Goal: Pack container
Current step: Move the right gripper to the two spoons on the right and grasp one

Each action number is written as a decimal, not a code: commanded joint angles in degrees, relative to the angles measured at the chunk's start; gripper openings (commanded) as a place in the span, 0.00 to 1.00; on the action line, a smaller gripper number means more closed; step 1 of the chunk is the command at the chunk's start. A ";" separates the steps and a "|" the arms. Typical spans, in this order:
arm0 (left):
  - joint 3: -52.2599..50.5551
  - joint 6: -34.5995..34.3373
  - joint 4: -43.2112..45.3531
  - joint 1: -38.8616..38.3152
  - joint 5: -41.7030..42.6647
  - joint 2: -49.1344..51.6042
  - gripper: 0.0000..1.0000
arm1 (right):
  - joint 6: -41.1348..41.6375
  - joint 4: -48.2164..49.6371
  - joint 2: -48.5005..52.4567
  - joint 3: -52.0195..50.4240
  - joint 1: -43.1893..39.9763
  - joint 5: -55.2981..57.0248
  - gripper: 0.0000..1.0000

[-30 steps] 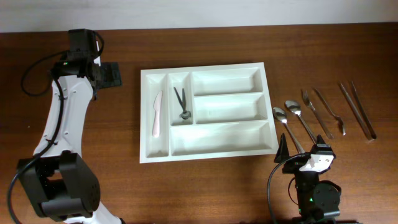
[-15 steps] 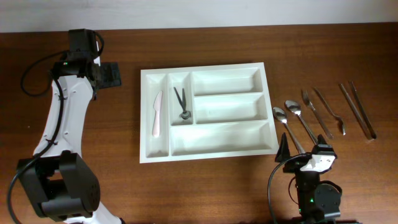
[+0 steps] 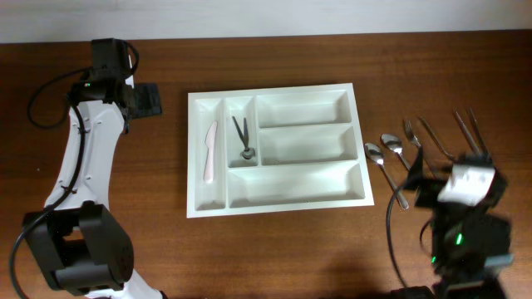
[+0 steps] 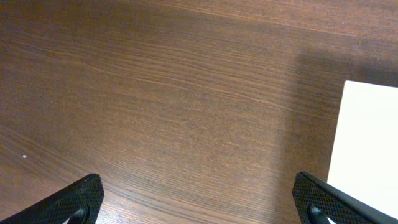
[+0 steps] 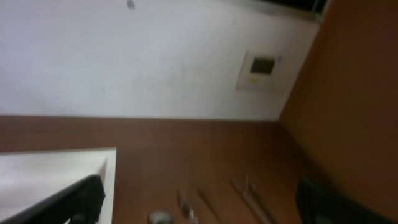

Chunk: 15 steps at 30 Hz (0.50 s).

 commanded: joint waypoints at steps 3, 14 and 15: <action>0.72 0.94 0.09 -0.02 -0.61 0.13 0.99 | -1.92 -15.98 19.98 21.03 -0.39 0.50 0.99; 0.72 0.94 0.09 -0.02 -0.61 0.13 0.99 | -6.56 -29.18 44.63 29.49 -0.28 -9.09 0.99; 0.72 0.94 0.09 -0.02 -0.61 0.13 0.99 | -6.58 -29.16 45.81 29.49 -0.28 -9.14 0.99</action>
